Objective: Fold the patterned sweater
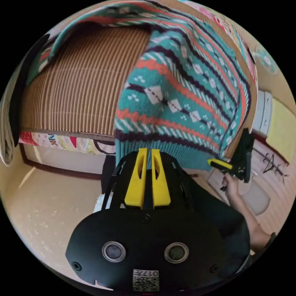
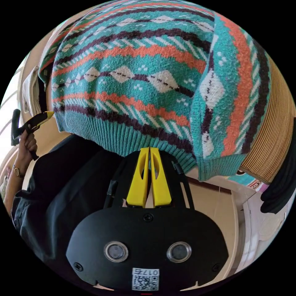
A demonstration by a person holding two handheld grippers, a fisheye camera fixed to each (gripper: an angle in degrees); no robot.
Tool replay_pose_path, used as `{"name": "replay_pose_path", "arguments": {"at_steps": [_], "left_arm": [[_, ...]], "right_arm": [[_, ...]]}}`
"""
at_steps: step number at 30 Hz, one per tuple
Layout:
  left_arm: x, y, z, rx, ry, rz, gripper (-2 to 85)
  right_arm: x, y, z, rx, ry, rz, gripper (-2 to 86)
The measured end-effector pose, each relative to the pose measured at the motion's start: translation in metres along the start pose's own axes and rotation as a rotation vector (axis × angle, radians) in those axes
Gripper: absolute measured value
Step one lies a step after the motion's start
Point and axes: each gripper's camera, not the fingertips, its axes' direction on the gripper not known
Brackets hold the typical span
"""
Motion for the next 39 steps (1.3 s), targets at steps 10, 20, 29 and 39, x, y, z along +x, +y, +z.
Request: {"name": "replay_pose_path", "arguments": {"at_steps": [10, 20, 29, 39], "left_arm": [[-0.225, -0.082, -0.087, 0.500, 1.046, -0.617, 17.1], [-0.206, -0.134, -0.158, 0.560, 0.837, -0.583, 4.4], [0.154, -0.069, -0.214, 0.935, -0.067, 0.472, 4.4], [0.276, -0.104, 0.074, 0.343, -0.172, 0.486, 4.3]], "right_arm": [[0.036, 0.126, -0.093, 0.168, -0.363, 0.323, 0.4], [0.013, 0.283, -0.146, 0.297, -0.526, 0.602, 0.4], [0.059, 0.366, -0.212, 0.622, -0.902, 0.760, 0.8], [0.148, 0.372, -0.247, 0.769, -1.420, 0.731, 9.6]]}}
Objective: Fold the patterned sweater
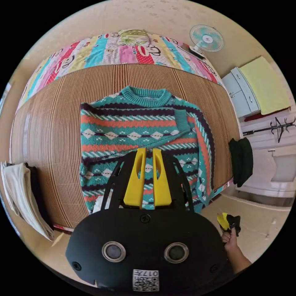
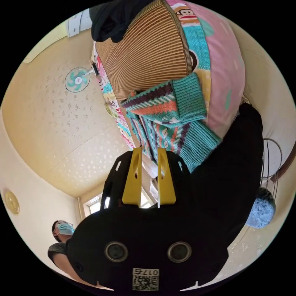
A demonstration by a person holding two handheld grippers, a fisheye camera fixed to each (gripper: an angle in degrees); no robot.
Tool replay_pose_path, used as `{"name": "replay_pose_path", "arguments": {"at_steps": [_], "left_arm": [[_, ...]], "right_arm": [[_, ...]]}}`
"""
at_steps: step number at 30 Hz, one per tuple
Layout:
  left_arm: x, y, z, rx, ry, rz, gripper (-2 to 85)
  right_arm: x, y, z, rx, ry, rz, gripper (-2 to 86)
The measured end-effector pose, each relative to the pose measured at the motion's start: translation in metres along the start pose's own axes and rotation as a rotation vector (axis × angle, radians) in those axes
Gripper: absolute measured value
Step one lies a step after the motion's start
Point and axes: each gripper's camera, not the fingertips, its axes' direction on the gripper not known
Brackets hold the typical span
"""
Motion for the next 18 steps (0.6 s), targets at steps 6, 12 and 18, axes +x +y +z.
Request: {"name": "replay_pose_path", "arguments": {"at_steps": [6, 12, 18], "left_arm": [[0.040, 0.066, 0.036, -0.056, 0.019, -0.008, 4.0], [0.075, 0.123, 0.067, -0.178, -0.038, 0.011, 2.3], [0.106, 0.158, 0.080, -0.257, -0.081, 0.001, 0.3]], "right_arm": [[0.039, -0.040, -0.040, 0.084, 0.025, 0.249, 15.6], [0.025, -0.073, -0.058, 0.010, 0.013, 0.253, 5.7], [-0.122, -0.120, -0.121, -0.088, -0.263, -0.251, 3.7]]}}
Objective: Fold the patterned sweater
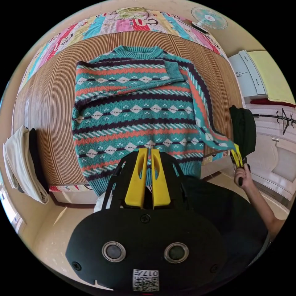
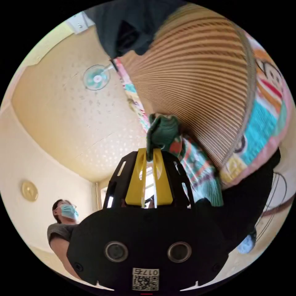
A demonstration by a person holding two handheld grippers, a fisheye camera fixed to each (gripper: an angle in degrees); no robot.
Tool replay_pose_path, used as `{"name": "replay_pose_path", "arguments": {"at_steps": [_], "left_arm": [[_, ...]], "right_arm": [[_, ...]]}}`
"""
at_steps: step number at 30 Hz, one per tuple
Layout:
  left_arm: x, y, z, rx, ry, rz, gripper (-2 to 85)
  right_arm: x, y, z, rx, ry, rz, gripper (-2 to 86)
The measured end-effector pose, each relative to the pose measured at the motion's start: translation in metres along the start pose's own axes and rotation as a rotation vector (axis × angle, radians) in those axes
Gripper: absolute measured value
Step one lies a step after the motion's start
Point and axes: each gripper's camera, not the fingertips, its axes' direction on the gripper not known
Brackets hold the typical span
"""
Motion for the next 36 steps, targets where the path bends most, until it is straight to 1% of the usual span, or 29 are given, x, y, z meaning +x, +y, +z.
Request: {"name": "replay_pose_path", "arguments": {"at_steps": [1, 2, 3, 4, 5, 6, 7, 9, 11, 13, 16, 18, 20, 22, 25, 27, 28, 29, 31, 32, 34, 35, 36], "left_arm": [[0.005, 0.004, 0.000, 0.001, -0.004, -0.005, 0.1], [0.010, 0.008, -0.001, 0.004, -0.003, -0.014, -0.1], [0.012, 0.009, -0.001, 0.007, -0.001, -0.019, -0.1], [0.015, 0.012, -0.002, 0.017, 0.004, -0.030, -0.2], [0.018, 0.013, -0.001, 0.025, 0.007, -0.043, -0.3], [0.020, 0.014, -0.001, 0.027, 0.008, -0.050, -0.3], [0.022, 0.015, 0.001, 0.027, 0.009, -0.063, -0.3], [0.026, 0.016, 0.004, 0.024, 0.006, -0.084, -0.4], [0.029, 0.020, 0.005, 0.024, 0.001, -0.113, -0.4], [0.031, 0.025, 0.004, 0.024, 0.007, -0.127, -0.4], [0.031, 0.034, 0.004, 0.015, 0.003, -0.149, -0.5], [0.030, 0.038, 0.006, -0.001, -0.003, -0.160, -0.5], [0.028, 0.042, 0.007, -0.020, -0.011, -0.166, -0.5], [0.028, 0.043, 0.005, -0.030, -0.020, -0.163, -0.5], [0.025, 0.046, -0.002, -0.040, -0.034, -0.155, -0.5], [0.023, 0.047, -0.006, -0.047, -0.041, -0.147, -0.5], [0.020, 0.048, -0.010, -0.051, -0.048, -0.145, -0.5], [0.016, 0.050, -0.014, -0.053, -0.052, -0.146, -0.5], [0.008, 0.052, -0.022, -0.050, -0.047, -0.152, -0.5], [0.001, 0.055, -0.027, -0.045, -0.037, -0.155, -0.5], [-0.011, 0.058, -0.032, -0.045, -0.030, -0.168, -0.5], [-0.019, 0.061, -0.034, -0.050, -0.020, -0.184, -0.5], [-0.024, 0.062, -0.035, -0.053, -0.010, -0.191, -0.5]], "right_arm": [[-0.035, -0.017, -0.021, 0.052, -0.034, -0.111, 3.7], [-0.052, -0.024, -0.033, 0.084, -0.033, -0.161, 3.7], [-0.083, -0.038, -0.058, 0.165, 0.002, -0.246, 3.8], [-0.104, -0.048, -0.079, 0.256, 0.088, -0.279, 4.1], [-0.111, -0.052, -0.089, 0.300, 0.135, -0.285, 4.2], [-0.119, -0.058, -0.103, 0.363, 0.216, -0.298, 4.8], [-0.117, -0.063, -0.110, 0.384, 0.295, -0.275, 5.6], [-0.102, -0.066, -0.110, 0.375, 0.364, -0.207, 7.2], [-0.077, -0.064, -0.096, 0.316, 0.371, -0.155, 8.4], [-0.038, -0.055, -0.063, 0.223, 0.375, -0.126, 9.0], [0.014, -0.049, -0.020, 0.164, 0.371, -0.073, 10.0], [0.039, -0.052, 0.005, 0.159, 0.383, -0.052, 11.1], [0.050, -0.059, 0.032, 0.150, 0.455, -0.072, 12.1], [0.050, -0.070, 0.071, 0.139, 0.665, -0.125, 13.1], [0.057, -0.084, 0.114, 0.136, 0.841, -0.185, 12.4], [0.068, -0.092, 0.133, 0.134, 0.901, -0.178, 9.8], [0.071, -0.092, 0.142, 0.154, 0.921, -0.178, 7.2], [0.069, -0.088, 0.147, 0.172, 0.931, -0.184, 6.4], [0.041, -0.051, 0.179, 0.285, 0.912, -0.305, 4.3], [0.031, -0.037, 0.194, 0.290, 0.876, -0.359, 3.9], [-0.007, 0.024, 0.275, 0.180, 0.763, -0.618, 3.0], [-0.014, 0.043, 0.301, 0.141, 0.762, -0.691, 2.8], [-0.020, 0.081, 0.357, 0.051, 0.781, -0.819, 2.6]]}}
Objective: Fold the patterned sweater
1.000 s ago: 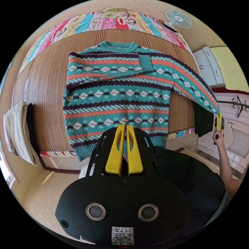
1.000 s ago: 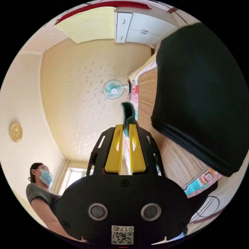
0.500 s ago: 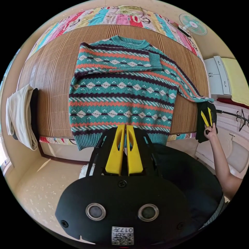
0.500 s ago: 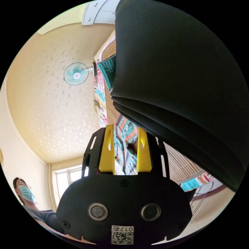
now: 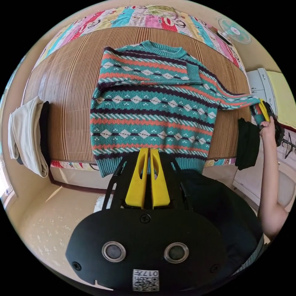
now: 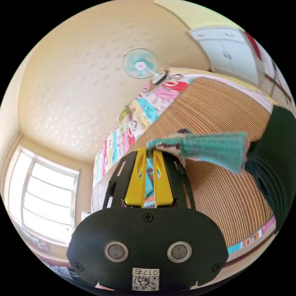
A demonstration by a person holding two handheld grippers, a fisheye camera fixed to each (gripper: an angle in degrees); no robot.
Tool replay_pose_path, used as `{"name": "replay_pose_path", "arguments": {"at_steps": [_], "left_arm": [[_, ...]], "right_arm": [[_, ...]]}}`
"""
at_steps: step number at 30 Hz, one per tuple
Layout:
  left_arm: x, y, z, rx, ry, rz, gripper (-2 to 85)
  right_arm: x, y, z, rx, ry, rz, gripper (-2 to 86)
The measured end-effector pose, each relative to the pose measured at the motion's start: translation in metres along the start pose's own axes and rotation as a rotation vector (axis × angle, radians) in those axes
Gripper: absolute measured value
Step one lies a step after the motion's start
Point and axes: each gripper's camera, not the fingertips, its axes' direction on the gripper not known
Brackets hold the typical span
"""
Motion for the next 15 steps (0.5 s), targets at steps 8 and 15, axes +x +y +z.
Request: {"name": "replay_pose_path", "arguments": {"at_steps": [8, 15], "left_arm": [[-0.086, 0.008, -0.028, 0.026, 0.080, -0.069, 0.7], [-0.219, 0.035, -0.053, 0.057, 0.187, -0.148, 6.6]], "right_arm": [[-0.191, 0.180, 0.266, -0.721, 0.042, -0.626, 3.4], [-0.047, 0.266, 0.210, -0.818, 0.138, -0.331, 5.7]]}}
